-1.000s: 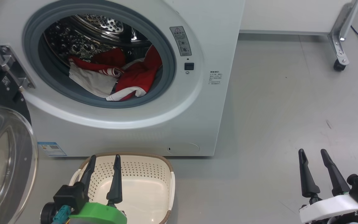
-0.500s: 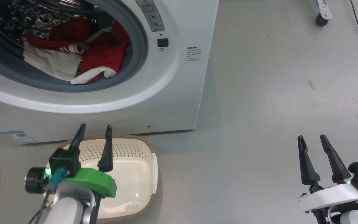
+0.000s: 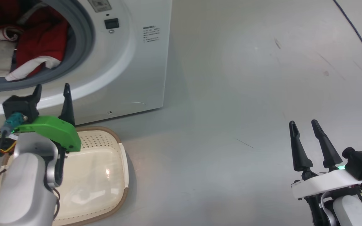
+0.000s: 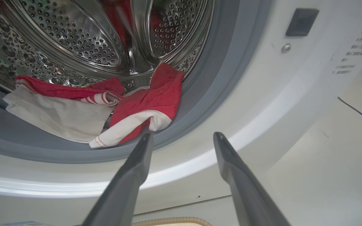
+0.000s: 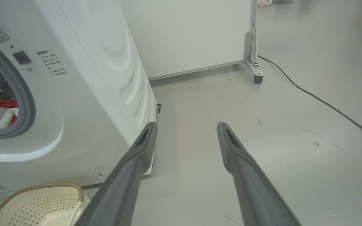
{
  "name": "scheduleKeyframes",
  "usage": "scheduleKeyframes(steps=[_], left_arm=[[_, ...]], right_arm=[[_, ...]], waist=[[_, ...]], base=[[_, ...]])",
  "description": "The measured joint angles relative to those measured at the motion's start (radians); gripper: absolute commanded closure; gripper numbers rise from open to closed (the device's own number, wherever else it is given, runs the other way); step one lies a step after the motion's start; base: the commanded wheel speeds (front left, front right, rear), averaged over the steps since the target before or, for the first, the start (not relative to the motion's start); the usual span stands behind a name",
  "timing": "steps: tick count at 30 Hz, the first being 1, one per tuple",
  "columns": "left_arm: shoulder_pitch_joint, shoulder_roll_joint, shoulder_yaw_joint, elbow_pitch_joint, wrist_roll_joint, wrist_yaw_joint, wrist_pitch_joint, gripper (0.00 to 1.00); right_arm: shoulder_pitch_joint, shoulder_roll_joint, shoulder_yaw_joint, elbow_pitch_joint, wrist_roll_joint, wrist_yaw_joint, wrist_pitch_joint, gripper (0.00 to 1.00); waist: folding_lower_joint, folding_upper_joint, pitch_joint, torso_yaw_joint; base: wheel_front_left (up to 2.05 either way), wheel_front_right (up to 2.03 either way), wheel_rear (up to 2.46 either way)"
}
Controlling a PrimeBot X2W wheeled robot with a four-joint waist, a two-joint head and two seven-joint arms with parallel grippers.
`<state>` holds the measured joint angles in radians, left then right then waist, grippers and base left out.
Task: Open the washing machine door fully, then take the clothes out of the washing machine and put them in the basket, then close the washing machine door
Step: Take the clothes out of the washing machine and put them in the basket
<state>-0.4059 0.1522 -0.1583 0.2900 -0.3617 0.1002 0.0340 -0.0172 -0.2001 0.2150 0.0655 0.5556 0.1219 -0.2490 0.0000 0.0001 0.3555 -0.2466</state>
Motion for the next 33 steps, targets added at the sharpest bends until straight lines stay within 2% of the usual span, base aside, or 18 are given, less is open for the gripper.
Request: scheduleKeyframes(steps=[4,13,18,33], left_arm=[[-0.061,0.021,0.045,0.033,-0.016,0.004,0.035,0.0],[-0.191,0.03,0.166,0.112,-0.061,0.015,0.117,0.0],[-0.243,0.067,0.229,0.161,-0.064,0.019,0.146,0.0],[-0.353,0.085,0.318,0.344,-0.004,0.019,0.247,0.0]], right_arm=[[-0.026,0.002,0.018,0.009,0.012,0.0,0.0,0.0],[-0.063,0.003,0.043,0.028,0.035,0.0,0.0,0.0],[-0.086,0.005,0.052,0.038,0.05,0.0,0.0,0.0],[-0.112,0.004,0.04,0.044,0.059,0.0,-0.003,0.0]], waist=[[0.0,0.0,0.033,-0.044],[0.0,0.0,0.094,-0.117],[0.0,0.0,0.117,-0.147],[0.0,0.0,0.141,-0.176]], base=[[0.0,0.0,0.0],[0.0,0.0,0.0],[0.0,0.0,0.0],[0.0,0.0,0.0]])
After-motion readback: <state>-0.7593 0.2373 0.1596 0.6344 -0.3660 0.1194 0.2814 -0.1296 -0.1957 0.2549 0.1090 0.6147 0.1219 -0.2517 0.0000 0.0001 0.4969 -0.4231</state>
